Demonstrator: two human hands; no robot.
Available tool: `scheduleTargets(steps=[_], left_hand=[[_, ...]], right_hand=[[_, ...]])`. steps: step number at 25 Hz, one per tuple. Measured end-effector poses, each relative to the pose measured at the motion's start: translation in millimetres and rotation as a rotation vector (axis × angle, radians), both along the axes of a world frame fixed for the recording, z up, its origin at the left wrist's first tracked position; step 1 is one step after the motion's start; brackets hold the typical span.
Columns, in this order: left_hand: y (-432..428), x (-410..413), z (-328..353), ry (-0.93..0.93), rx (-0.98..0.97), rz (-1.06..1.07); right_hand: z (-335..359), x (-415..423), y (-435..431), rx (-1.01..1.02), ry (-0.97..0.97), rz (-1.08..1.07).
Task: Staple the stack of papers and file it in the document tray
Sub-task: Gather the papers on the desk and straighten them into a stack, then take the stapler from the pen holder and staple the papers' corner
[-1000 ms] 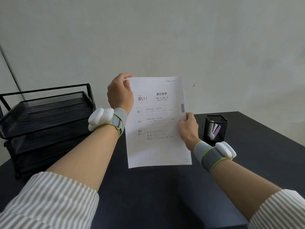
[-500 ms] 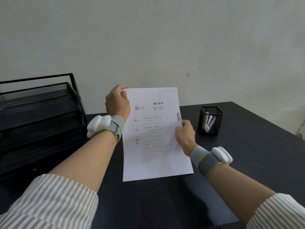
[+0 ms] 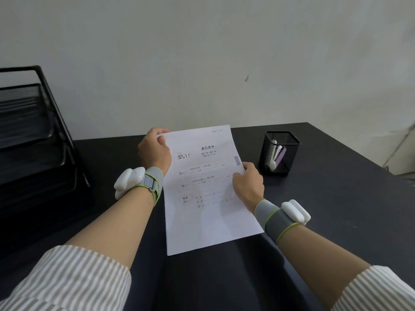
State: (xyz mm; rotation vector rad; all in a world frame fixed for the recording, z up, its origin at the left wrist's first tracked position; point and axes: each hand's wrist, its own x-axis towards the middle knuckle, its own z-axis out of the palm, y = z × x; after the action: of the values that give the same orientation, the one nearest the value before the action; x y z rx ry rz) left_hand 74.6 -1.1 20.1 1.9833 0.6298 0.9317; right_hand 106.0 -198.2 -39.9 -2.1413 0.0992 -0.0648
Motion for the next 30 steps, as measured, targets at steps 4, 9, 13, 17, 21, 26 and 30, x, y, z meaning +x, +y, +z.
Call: scheduleTargets(steps=[4,9,13,17,21,26,30], left_hand=[[-2.0,14.7,-13.1,0.015,-0.039,-0.002],[-4.0,26.9,-21.8,0.031,-0.103,-0.006],[-11.2,36.2,-22.9,0.009,-0.15,-0.02],[-13.8,46.4,-20.4,0.003,-0.187,-0.036],[-17.2,55.4,-16.7,0.0,-0.192,-0.054],[-24.2,63.0,-18.8,0.008,-0.203,-0.072],[-28.1,65.4,-23.6,0.001,-0.21,-0.09]], right_hand=[[2.3,10.2,-10.2,-0.242,-0.096,-0.068],[35.2,20.9,-25.4,-0.125,-0.498,-0.037],[79.3,55.1,-43.4,-0.095,-0.538,-0.091],[93.8,80.9,-59.0,-0.223,-0.404,-0.095],[95.7,95.9,-68.6,-0.452,-0.251,-0.009],[104.1,103.6,-71.6,-0.851,-0.124,0.024],[109.8,103.5,-68.7,-0.939,-0.065,0.037]])
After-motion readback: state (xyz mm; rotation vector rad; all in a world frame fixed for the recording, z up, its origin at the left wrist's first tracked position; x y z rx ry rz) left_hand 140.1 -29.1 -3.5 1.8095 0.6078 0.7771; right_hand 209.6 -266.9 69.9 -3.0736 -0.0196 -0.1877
